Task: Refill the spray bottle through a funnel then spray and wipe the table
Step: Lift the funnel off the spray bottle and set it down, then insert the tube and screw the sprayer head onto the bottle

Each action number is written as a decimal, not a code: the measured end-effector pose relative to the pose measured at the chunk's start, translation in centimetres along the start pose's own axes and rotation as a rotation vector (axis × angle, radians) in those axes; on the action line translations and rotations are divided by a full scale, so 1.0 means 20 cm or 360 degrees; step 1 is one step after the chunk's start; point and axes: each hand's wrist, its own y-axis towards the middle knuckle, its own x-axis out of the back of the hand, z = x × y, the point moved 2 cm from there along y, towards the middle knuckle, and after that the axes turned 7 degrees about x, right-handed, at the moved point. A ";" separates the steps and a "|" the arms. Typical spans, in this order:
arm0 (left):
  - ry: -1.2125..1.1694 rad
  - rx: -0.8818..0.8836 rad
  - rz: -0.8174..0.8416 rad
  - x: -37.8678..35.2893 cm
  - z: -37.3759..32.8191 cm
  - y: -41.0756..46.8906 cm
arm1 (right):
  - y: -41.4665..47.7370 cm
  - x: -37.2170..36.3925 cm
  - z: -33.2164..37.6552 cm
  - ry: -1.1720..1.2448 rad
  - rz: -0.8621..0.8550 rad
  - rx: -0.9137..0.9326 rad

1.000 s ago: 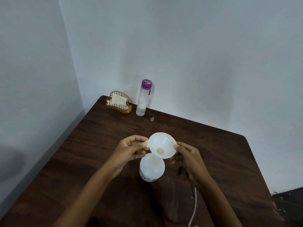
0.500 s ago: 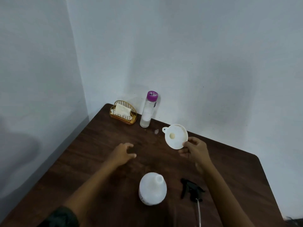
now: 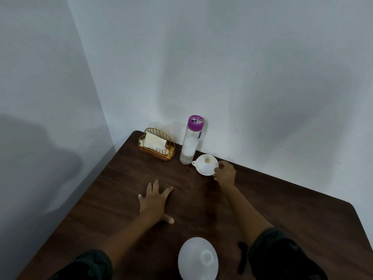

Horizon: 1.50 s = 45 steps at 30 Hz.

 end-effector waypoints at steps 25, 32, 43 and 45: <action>-0.0068 -0.0073 0.0036 0.03 0.03 -0.11 | -1.11 0.89 -0.38 0.0338 -0.0406 -0.0298; -0.0924 -0.0258 -0.0097 0.07 -0.01 -0.31 | -1.10 0.89 -0.52 -0.0293 0.0016 -0.0298; -0.1512 -0.0469 -0.0151 0.14 -0.17 -0.84 | -1.08 0.79 -0.42 -0.0606 0.0077 -0.0225; -0.1587 -0.0451 -0.0204 0.12 -0.15 -0.89 | -1.03 0.82 -0.36 -0.0256 -0.0075 -0.0196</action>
